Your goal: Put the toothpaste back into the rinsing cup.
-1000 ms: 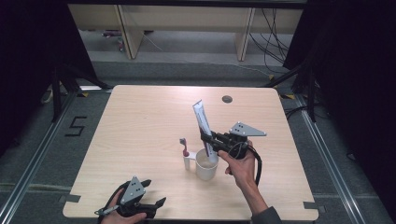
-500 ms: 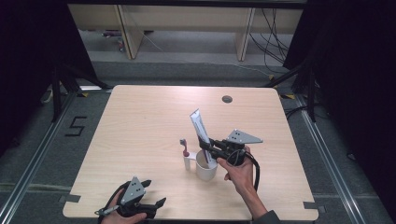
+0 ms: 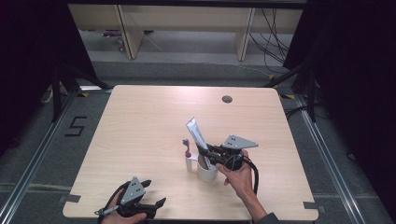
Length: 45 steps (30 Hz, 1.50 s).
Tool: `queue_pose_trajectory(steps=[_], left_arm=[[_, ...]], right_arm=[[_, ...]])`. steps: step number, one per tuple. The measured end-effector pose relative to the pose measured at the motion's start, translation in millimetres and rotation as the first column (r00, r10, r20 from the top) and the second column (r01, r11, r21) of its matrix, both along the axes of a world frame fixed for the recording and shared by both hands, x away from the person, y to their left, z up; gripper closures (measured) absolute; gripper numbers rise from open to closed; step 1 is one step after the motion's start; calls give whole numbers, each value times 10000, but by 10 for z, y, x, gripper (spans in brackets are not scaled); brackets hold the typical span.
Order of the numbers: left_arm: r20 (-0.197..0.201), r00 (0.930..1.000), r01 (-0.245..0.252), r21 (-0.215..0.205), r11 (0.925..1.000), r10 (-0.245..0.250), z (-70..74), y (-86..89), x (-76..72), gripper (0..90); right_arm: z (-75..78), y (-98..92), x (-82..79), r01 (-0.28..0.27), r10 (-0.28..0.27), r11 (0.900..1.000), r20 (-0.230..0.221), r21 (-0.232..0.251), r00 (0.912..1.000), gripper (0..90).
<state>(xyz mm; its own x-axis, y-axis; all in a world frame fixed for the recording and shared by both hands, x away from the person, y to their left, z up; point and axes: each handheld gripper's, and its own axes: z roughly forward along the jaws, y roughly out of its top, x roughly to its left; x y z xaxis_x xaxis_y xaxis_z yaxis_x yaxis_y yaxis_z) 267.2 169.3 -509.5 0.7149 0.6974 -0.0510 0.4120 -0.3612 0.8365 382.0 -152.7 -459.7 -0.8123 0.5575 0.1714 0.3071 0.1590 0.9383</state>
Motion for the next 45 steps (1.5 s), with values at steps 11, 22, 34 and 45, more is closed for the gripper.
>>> queue_pose_trajectory(steps=[11, 22, 34, 45], left_arm=[[-5, 10000, 13, 28, 10000, -13, -2, -2, -1, 179], [-1, 10000, 25, 13, 10000, -25, -3, -1, 0, 179], [-2, 10000, 42, 32, 10000, -42, -5, -3, 0, 179], [62, 10000, 63, -13, 10000, -63, 3, 3, 0, 179]], right_arm=[[-1, -33, -53, -105, 100, 9994, -137, -323, 9999, 757], [-18, -58, -133, -279, 255, 9952, -263, -933, 9993, 760], [-34, -100, -166, -162, 98, 9917, -508, -1276, 9987, 759], [-47, -121, -157, -161, 83, 9887, -529, -1490, 9986, 742]])
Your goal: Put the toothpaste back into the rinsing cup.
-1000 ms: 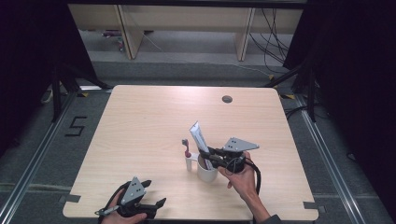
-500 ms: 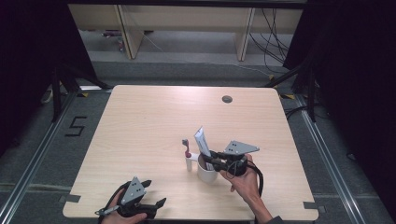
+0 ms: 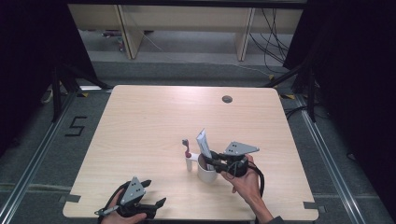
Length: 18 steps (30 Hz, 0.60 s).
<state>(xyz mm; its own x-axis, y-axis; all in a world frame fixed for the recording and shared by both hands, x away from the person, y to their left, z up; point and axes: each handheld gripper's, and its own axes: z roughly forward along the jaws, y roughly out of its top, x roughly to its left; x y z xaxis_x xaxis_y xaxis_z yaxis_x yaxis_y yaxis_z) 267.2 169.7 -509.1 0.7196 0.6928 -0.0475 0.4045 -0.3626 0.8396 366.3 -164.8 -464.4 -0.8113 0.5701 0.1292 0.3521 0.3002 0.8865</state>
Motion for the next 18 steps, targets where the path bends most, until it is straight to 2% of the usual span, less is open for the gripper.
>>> queue_pose_trajectory(steps=[2, 4, 6, 7, 8, 10, 11, 12, 14, 15, 16, 17, 18], left_arm=[[4, 10000, -1, -1, 10000, 1, 0, -1, -1, 179], [4, 10000, 2, 1, 10000, -2, 1, -1, -1, 179], [15, 10000, -1, 5, 10000, 1, 2, 0, -2, 179], [17, 10000, 5, 4, 10000, -5, 2, -2, -1, 179], [-3, 10000, -30, 92, 10000, 30, 7, -2, -7, 179], [-5, 10000, -29, 90, 10000, 29, 8, -3, -9, 179], [1, 10000, -65, 8, 10000, 65, 6, -10, -10, 179], [1, 10000, -55, 28, 10000, 55, 7, -8, -10, 179], [16, 10000, -39, 6, 10000, 39, 10, -2, -7, 179], [16, 10000, -39, 6, 10000, 39, 10, -2, -7, 179], [26, 10000, -38, -33, 10000, 38, 11, -2, -6, 179], [31, 10000, -48, -42, 10000, 48, 11, -1, -6, 179], [26, 10000, -41, -45, 10000, 41, 11, -2, -5, 179]], right_arm=[[1, 2, -8, 73, -73, 9999, -56, 74, 10000, 736], [21, -21, 0, -24, 23, 9999, 115, 98, 9999, 726], [51, -45, -28, 93, -89, 9997, -137, 244, 9999, 710], [58, -68, -18, 133, -137, 9998, 294, 133, 9995, 707], [68, -81, -30, 19, -19, 9998, -11, 175, 10000, 706], [79, -100, -44, 101, -99, 9996, -89, 262, 9999, 693], [79, -100, -44, 101, -99, 9996, -89, 262, 9999, 693], [80, -107, -39, 126, -129, 9995, 108, 300, 9999, 677], [117, -135, -59, 131, -128, 9991, -79, 412, 9999, 643], [129, -154, -64, 205, -211, 9985, 108, 510, 9997, 632], [129, -154, -64, 205, -211, 9985, 108, 510, 9997, 632], [143, -174, -74, 190, -187, 9983, -58, 558, 9998, 617], [173, -226, -77, 231, -240, 9987, 194, 446, 9995, 597]])
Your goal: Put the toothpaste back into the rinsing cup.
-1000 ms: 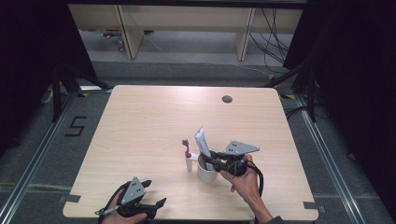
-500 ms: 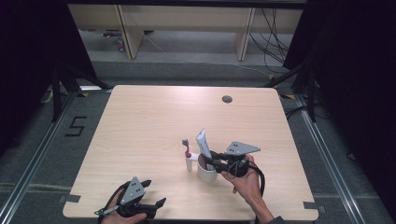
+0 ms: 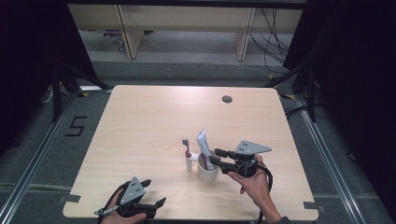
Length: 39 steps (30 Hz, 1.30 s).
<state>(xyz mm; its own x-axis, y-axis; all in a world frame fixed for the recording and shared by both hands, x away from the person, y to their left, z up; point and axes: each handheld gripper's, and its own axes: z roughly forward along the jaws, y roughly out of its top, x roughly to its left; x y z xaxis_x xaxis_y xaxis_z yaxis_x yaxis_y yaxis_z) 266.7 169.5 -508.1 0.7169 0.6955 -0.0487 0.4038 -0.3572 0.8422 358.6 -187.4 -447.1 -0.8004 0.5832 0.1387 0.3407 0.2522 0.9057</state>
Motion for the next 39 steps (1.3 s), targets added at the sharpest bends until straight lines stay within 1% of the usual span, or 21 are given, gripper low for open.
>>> queue_pose_trajectory(steps=[4, 6, 8, 9, 11, 12, 14, 15, 16, 21, 22, 23, 24, 27, 28, 33, 34, 35, 36, 38, 39], left_arm=[[1, 10000, 23, 64, 10000, -23, -1, -4, -3, 179], [-3, 10000, 36, 86, 10000, -36, 3, -1, -2, 179], [-7, 10000, 10, 52, 10000, -10, 1, -1, -1, 179], [-19, 10000, 9, 56, 10000, -9, -1, 0, 0, 179], [-17, 10000, 1, 46, 10000, -1, -1, -2, -1, 179], [-9, 10000, -15, 66, 10000, 15, 1, -2, -3, 179], [-3, 10000, 7, 54, 10000, -7, 1, -3, -3, 179], [-12, 10000, 13, 52, 10000, -13, 0, -2, -2, 179], [-4, 10000, 10, 38, 10000, -9, 1, 0, -1, 179], [-14, 10000, -5, 31, 10000, 5, 3, 6, -1, 179], [-15, 10000, -29, -8, 10000, 29, 1, 3, -3, 179], [-17, 10000, 34, 105, 9999, -34, 5, 11, -2, 179], [-11, 10000, 22, 86, 10000, -22, 4, 10, -3, 179], [-15, 10000, -5, 59, 10000, 5, 5, 13, -2, 179], [-13, 10000, -14, 61, 10000, 14, 5, 17, -2, 179], [-36, 10000, -32, 6, 10000, 32, 4, 19, 1, 179], [-26, 10000, -50, -2, 10000, 50, 3, 19, 1, 179], [10, 10000, 5, 343, 9994, -5, 10, 40, 11, 179], [-50, 10000, -45, 102, 9999, 45, 6, 26, 4, 179], [2, 10000, -2, 340, 9994, 2, 11, 42, 12, 179], [-10, 10000, -73, 154, 9999, 73, 8, 32, 5, 179]], right_arm=[[29, -56, -27, 227, -223, 9997, -352, 123, 9991, 567], [51, -125, -17, 294, -290, 9993, -162, 222, 9994, 546], [58, -128, -34, 401, -386, 9985, -387, 385, 9985, 541], [69, -171, -20, 458, -453, 9981, -142, 421, 9989, 530], [80, -193, -27, 495, -484, 9979, -267, 414, 9985, 517], [82, -226, -11, 598, -597, 9977, -53, 327, 9982, 502], [88, -258, -25, 862, -842, 9953, -451, 448, 9954, 490], [84, -285, -3, 817, -810, 9958, -193, 418, 9965, 489], [90, -317, -12, 994, -974, 9943, -484, 393, 9941, 466], [84, -399, 15, 1398, -1387, 9896, -326, 340, 9898, 417], [89, -413, 2, 1528, -1505, 9876, -606, 350, 9868, 403], [80, -434, 21, 1501, -1483, 9877, -410, 446, 9881, 394], [86, -450, 9, 1596, -1565, 9862, -672, 443, 9854, 391], [69, -512, 22, 1783, -1763, 9833, -521, 366, 9830, 372], [69, -515, 4, 1860, -1817, 9816, -870, 439, 9795, 371], [21, -616, 16, 1999, -1976, 9794, -676, 286, 9780, 344], [25, -620, -7, 2110, -2070, 9770, -1018, 309, 9730, 341], [14, -648, -5, 2116, -2082, 9770, -948, 275, 9735, 335], [-7, -688, 3, 2189, -2170, 9756, -724, 194, 9735, 321], [-11, -722, -6, 2276, -2256, 9736, -751, 178, 9713, 317], [-11, -722, -6, 2276, -2256, 9736, -751, 178, 9713, 317]])
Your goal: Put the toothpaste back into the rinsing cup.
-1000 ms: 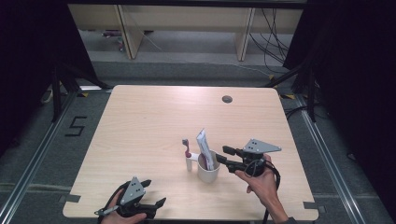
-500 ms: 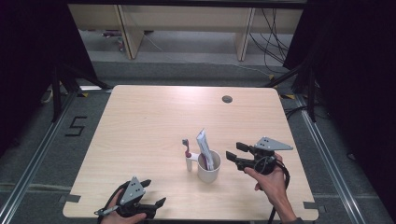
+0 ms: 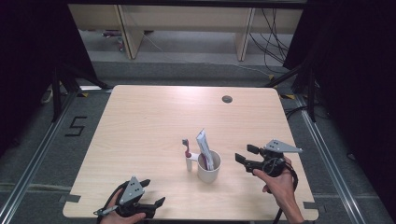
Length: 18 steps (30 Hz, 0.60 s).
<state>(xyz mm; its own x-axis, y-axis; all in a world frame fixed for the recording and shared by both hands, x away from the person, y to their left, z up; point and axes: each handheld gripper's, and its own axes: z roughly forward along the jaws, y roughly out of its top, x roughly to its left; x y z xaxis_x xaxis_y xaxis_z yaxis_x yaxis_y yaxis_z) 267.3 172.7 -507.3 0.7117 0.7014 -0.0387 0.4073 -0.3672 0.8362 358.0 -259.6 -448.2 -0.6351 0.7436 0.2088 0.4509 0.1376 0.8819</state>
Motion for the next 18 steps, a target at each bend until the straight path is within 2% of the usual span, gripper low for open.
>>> queue_pose_trajectory(steps=[1, 2, 3, 5, 8, 10, 12, 13, 14, 15, 16, 17, 18], left_arm=[[4, 10000, -3, -9, 10000, 3, 0, 0, 1, 179], [-16, 10000, -28, -144, 9999, 28, -2, -8, -2, 179], [-9, 10000, 9, -33, 10000, -9, 1, 0, 1, 179], [-15, 10000, -32, -145, 9999, 32, -6, -9, 3, 179], [-18, 10000, -35, -112, 9999, 35, -3, -8, 0, 179], [-2, 10000, 24, -76, 10000, -24, -1, 0, 7, 179], [-9, 10000, -48, -136, 9999, 48, -5, 3, 11, 179], [-15, 10000, -57, -96, 9999, 57, -5, 5, 9, 179], [-17, 10000, -74, -90, 9999, 73, -7, 6, 7, 179], [-26, 9999, -106, -50, 9999, 105, -8, 10, 1, 179], [-29, 9999, -98, -84, 9999, 98, -9, 9, -5, 179], [27, 10000, -95, -79, 9999, 95, -3, 8, -11, 179], [60, 10000, -63, 100, 9999, 62, 4, 21, -10, 179]], right_arm=[[-4, -19, -4, 45, -45, 10000, 0, -12, 10000, 310], [-3, -28, -23, 144, -145, 9999, -220, -23, 9997, 303], [-19, -51, -30, 193, -196, 9998, -252, -99, 9995, 302], [-39, -52, -20, 221, -221, 9997, -116, -54, 9997, 298], [-59, -107, -37, 261, -266, 9992, -160, -295, 9995, 286], [-73, -102, -39, 339, -342, 9993, -190, -168, 9992, 286], [-75, -112, -60, 373, -374, 9993, -466, -15, 9982, 280], [-83, -132, -49, 386, -395, 9988, -298, -303, 9988, 279], [-96, -132, -48, 384, -390, 9988, -200, -287, 9990, 278], [-92, -127, -72, 478, -492, 9984, -468, -292, 9977, 277], [-106, -145, -61, 390, -400, 9978, -187, -529, 9990, 275], [-116, -145, -64, 380, -390, 9974, -160, -606, 9991, 274], [-130, -128, -78, 450, -468, 9977, -346, -510, 9983, 275]])
